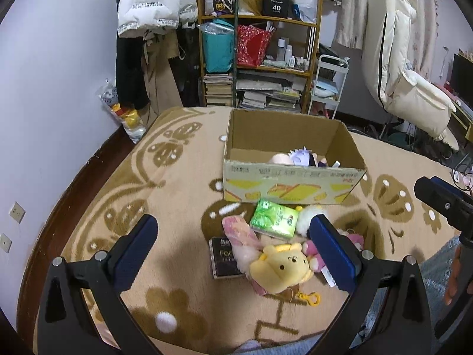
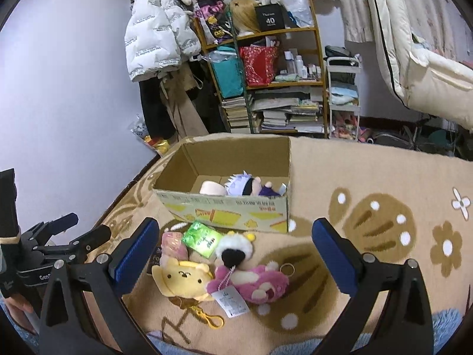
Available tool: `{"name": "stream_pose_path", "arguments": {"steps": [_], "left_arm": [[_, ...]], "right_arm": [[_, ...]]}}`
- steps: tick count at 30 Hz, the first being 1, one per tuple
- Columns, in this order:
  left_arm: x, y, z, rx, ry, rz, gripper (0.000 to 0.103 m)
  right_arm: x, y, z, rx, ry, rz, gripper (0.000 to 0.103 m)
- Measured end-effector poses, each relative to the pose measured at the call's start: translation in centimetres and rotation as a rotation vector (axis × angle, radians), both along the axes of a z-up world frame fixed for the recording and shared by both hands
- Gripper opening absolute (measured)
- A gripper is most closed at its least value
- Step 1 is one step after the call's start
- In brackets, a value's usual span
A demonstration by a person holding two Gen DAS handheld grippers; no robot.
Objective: Organize soft objects
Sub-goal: 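Pull both tools back from the box toward the remaining pile, then close the left tool on the yellow bear while the right tool grips the pink plush bear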
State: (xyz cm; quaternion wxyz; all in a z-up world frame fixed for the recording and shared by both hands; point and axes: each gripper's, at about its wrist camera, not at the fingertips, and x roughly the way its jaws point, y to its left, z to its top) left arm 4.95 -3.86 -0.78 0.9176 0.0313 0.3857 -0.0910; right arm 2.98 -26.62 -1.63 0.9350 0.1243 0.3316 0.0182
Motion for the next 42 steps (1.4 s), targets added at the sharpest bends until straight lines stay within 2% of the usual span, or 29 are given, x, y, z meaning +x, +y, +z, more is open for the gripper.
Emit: {"name": "stream_pose_path", "arguments": {"steps": [8,24,28,39,42], "left_arm": [[0.3,-1.2,-2.2,-0.002,0.067,-0.013,0.102],[2.6,-3.0,-6.7,0.069,0.146,-0.028,0.102],[2.6,-3.4,-7.2,0.080,0.137,-0.053,0.102],[3.2,-5.2,-9.1,0.122,0.181,-0.119,0.102],[3.3,-5.9,-9.6,0.134,0.201,-0.155,0.102]], "right_arm": [[0.6,-0.6,-2.7,0.045,0.094,0.001,0.103],[3.4,-0.3,-7.4,0.062,0.235,-0.012,0.103],[3.8,-0.3,-8.3,0.067,0.259,-0.013,0.103],[4.6,-1.7,-10.7,0.114,0.341,-0.061,0.103],[4.8,-1.8,-11.3,0.129,0.369,-0.052,0.097]]}}
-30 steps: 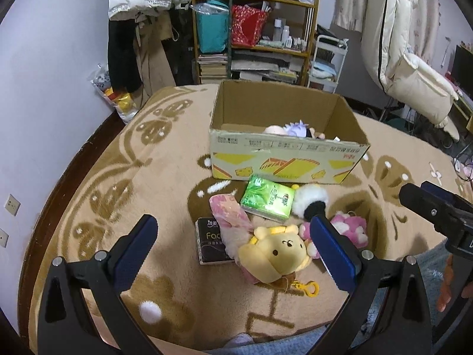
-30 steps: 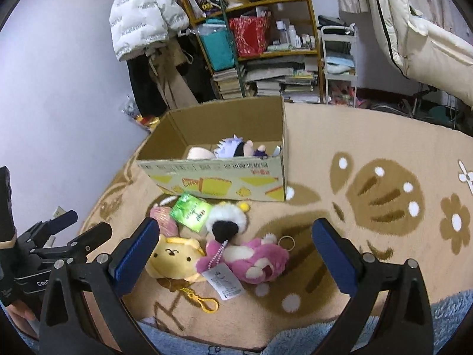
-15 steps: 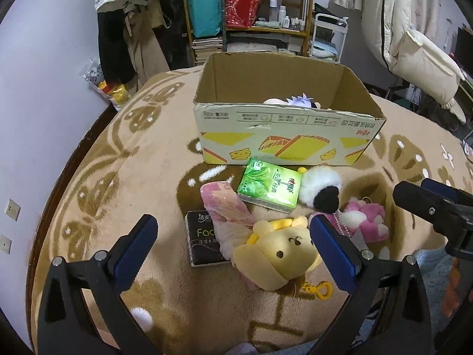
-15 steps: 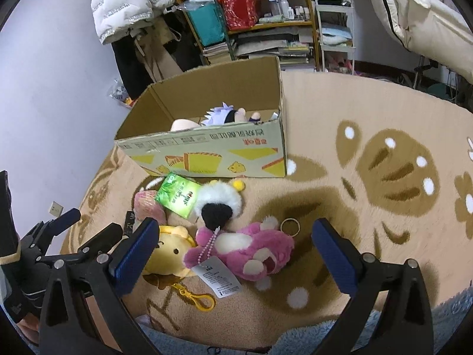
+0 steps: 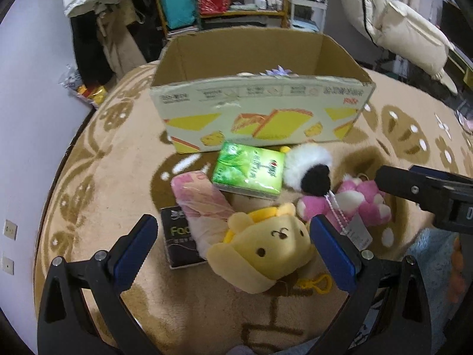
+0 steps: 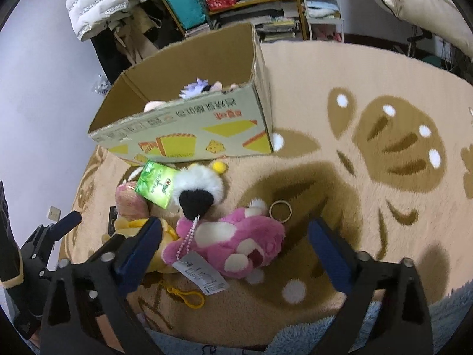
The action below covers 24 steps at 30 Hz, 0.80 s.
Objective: Organize soft objects
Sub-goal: 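Close the left tool on the yellow bear while the right tool grips the pink plush bear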
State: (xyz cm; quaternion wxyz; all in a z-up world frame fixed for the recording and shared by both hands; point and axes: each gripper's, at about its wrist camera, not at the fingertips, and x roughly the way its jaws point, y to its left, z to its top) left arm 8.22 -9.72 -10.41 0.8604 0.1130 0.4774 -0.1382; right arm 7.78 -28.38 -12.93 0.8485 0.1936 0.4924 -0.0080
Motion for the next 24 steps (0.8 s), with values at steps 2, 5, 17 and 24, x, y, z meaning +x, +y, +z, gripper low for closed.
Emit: {"name": "stream_pose_path", "arguments": {"steps": [2,5,17,24], "left_arm": [[-0.1,-0.5,-0.3,0.012,0.008,-0.024,0.102],[-0.1,-1.3,-0.8,0.032,0.019,-0.056,0.102],[0.4,-2.1,-2.6,0.055,0.098,-0.087,0.087],[0.5,-2.2,-3.4,0.052,0.138,-0.096,0.081]], "right_arm": [[0.1,0.1,-0.3,0.005,0.016,0.010,0.095],[0.4,0.3,-0.7,0.014,0.031,0.027,0.086],[1.3,-0.5,-3.9,0.076,0.163,0.001,0.073],[1.6,-0.1,-4.9,0.121,0.183,0.019,0.072]]}}
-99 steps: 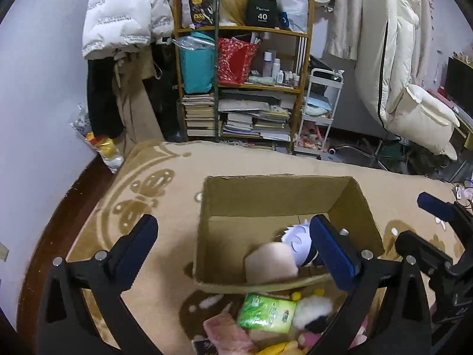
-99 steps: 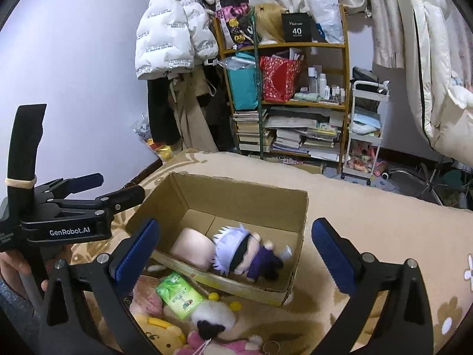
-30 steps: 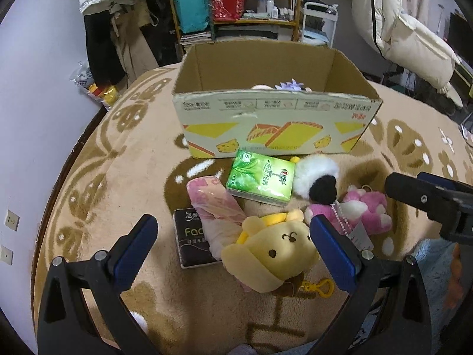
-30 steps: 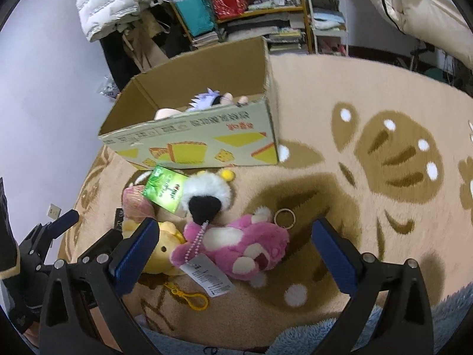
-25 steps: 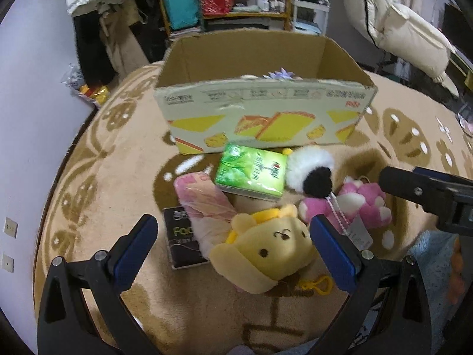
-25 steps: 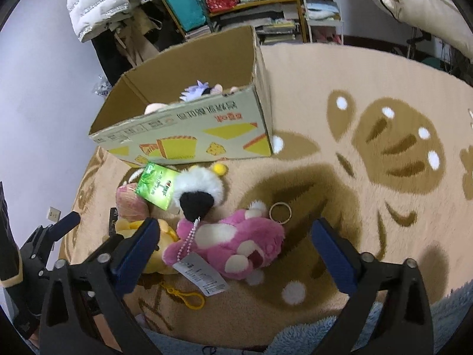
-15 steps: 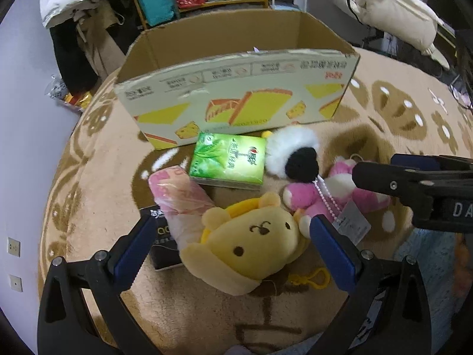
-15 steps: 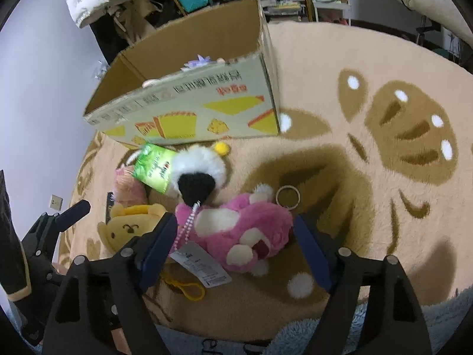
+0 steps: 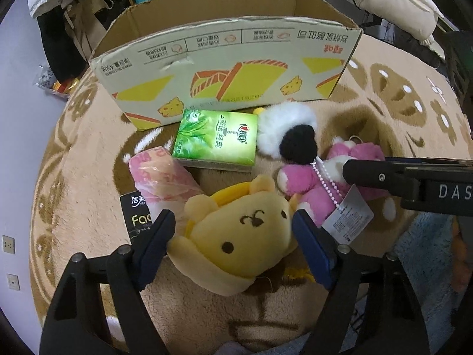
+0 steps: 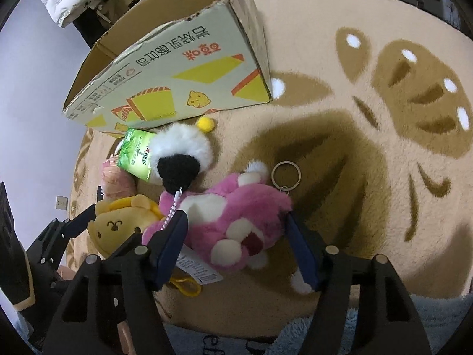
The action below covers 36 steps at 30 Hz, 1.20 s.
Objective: Organize soft objects
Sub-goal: 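Close the left tool on the yellow bear while the right tool grips the pink plush bear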
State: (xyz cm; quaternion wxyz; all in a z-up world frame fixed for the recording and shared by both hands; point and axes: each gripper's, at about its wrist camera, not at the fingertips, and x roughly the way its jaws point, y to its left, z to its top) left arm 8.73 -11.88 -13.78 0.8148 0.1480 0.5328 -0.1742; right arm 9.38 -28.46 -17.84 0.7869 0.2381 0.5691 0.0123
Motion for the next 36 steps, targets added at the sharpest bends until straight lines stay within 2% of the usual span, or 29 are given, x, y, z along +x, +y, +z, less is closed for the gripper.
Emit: {"name": "stream_pose_path", "arguments": {"steps": [9,13,20,25,30,34,36], "left_arm": [[-0.2,-0.3,-0.9,0.006,0.035,-0.010,0.069],[-0.3,-0.2,-0.9,0.005,0.036,-0.007,0.067],[-0.3,0.5,-0.9,-0.008,0.057,0.024,0.070],[-0.5,0.4,-1.0,0.002,0.053,0.017,0.070],[-0.2,0.5,-1.4,0.009,0.060,0.026,0.072],[-0.2,0.3,-1.6,0.023,0.058,0.022,0.072],[-0.3,0.2,-1.6,0.024,0.055,0.025,0.071]], "right_arm": [[0.6,-0.2,-1.1,0.026,0.018,0.005,0.071],[0.6,-0.8,-1.0,0.044,0.006,-0.001,0.065],[0.7,-0.9,-0.1,0.040,-0.040,0.015,0.058],[0.5,-0.9,-0.1,0.032,-0.030,0.003,0.058],[1.0,-0.1,-0.7,-0.027,-0.014,0.008,0.058],[1.2,-0.2,-1.5,0.014,0.008,-0.010,0.060],[1.1,-0.6,-1.8,0.037,0.018,-0.026,0.064]]}}
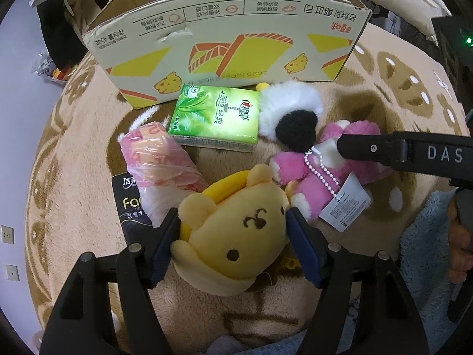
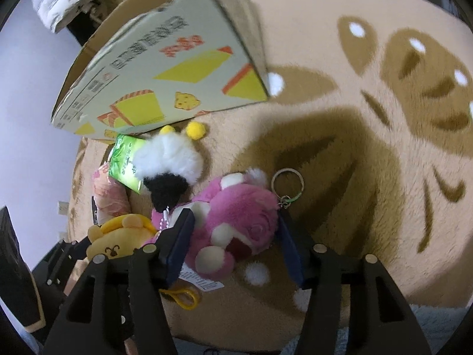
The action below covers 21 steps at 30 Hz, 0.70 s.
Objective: Organize soft objects
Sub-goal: 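Close the left tool on the yellow bear while the right tool grips the pink plush bear, then lift the yellow bear and pink bear over the box and release both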
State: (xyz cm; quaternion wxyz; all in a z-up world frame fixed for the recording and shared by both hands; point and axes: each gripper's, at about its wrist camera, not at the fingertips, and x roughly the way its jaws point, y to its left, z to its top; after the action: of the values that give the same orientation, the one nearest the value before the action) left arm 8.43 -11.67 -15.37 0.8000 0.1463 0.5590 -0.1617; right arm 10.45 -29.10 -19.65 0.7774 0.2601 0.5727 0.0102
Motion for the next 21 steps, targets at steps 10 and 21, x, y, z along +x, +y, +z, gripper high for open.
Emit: {"name": "stream_pose_path", "arguments": {"steps": [10,21], "left_arm": [[-0.4,0.3,0.6,-0.020,-0.015,0.009,0.062],[-1.6,1.8,3.1,-0.080,-0.095,0.066,0.059]], "right_arm": [[-0.3,0.4,1.2,-0.057,-0.072,-0.008,0.049],[-0.7,1.7,4.7,-0.158,-0.198,0.034,0.043]]}}
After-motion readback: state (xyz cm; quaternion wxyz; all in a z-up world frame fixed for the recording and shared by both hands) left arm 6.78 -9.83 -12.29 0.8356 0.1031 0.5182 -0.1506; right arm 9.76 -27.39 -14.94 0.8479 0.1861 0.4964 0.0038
